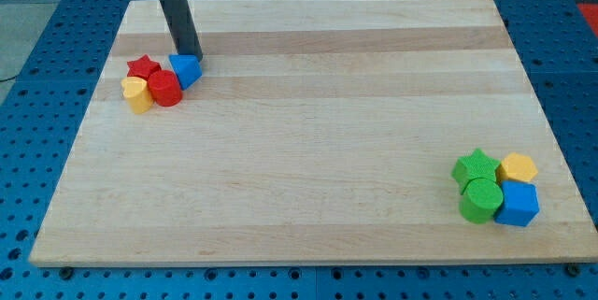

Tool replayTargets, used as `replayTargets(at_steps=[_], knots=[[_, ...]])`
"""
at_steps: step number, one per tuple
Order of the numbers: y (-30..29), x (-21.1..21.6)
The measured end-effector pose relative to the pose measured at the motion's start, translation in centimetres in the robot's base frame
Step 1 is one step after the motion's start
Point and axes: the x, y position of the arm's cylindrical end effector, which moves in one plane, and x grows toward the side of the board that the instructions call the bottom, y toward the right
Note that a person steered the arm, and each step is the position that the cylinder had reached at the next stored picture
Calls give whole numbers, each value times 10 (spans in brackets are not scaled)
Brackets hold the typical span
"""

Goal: Nudge the blue triangle closer to group of black

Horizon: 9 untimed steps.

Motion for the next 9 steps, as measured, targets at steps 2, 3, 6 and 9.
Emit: replayTargets(at_steps=[2, 3, 6, 9], knots=[[-6, 8], [-6, -1], [84, 42], [-2, 31]])
